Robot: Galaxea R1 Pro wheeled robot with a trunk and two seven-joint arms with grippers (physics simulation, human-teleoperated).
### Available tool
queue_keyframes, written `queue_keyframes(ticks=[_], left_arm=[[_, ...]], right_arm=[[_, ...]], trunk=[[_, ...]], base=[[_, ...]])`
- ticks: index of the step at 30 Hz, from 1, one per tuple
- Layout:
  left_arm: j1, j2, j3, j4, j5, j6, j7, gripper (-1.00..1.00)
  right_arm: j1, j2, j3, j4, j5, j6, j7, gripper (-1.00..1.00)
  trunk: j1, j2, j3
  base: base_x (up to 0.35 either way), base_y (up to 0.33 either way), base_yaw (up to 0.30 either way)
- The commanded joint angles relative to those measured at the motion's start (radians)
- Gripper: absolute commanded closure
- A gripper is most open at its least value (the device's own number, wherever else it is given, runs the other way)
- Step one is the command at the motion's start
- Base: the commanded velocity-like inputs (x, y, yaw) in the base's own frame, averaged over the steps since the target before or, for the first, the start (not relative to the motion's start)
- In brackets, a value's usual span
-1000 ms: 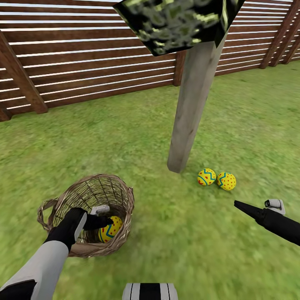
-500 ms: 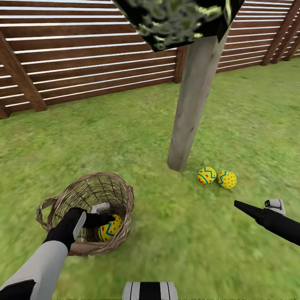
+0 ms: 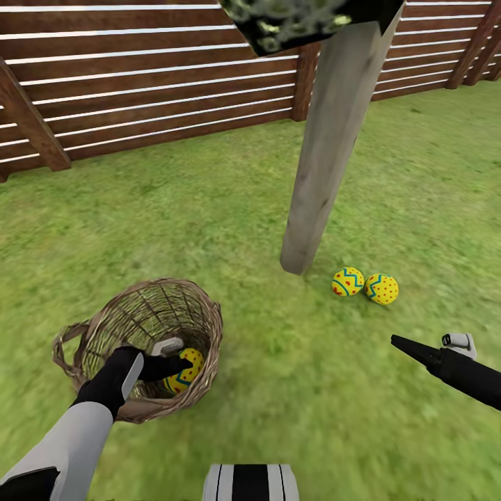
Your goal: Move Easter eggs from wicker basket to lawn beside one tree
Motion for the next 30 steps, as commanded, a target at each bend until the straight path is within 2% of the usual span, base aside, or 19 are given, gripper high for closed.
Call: queue_keyframes(ticks=[1,20,24,28,30], left_arm=[[0.0,0.0,0.003,0.0,0.003,0.003,-0.001,-1.0],[0.0,0.0,0.005,-0.002,0.003,-0.017,0.005,-1.0],[0.0,0.0,0.005,-0.002,0.003,-0.022,0.005,-1.0],[0.0,0.0,0.005,-0.003,0.004,-0.024,0.005,-1.0],[0.0,0.0,0.005,-0.003,0.004,-0.025,0.005,-1.0]], right_arm=[[-0.001,0.0,-0.001,0.0,0.002,0.004,0.005,-1.0],[-0.001,0.0,-0.002,0.0,0.002,0.004,0.005,-1.0],[-0.001,0.0,-0.002,0.0,0.002,0.004,0.005,-1.0],[-0.001,0.0,-0.001,0.0,0.002,0.004,0.005,-1.0],[-0.001,0.0,-0.001,0.0,0.002,0.004,0.005,-1.0]], trunk=[[0.0,-0.001,-0.005],[0.0,-0.001,-0.005],[0.002,-0.001,-0.02],[0.002,-0.001,-0.02],[0.003,-0.002,-0.028]], base=[[0.0,0.0,0.0],[0.0,0.0,0.0],[0.0,0.0,0.0],[0.0,0.0,0.0],[0.0,0.0,0.0]])
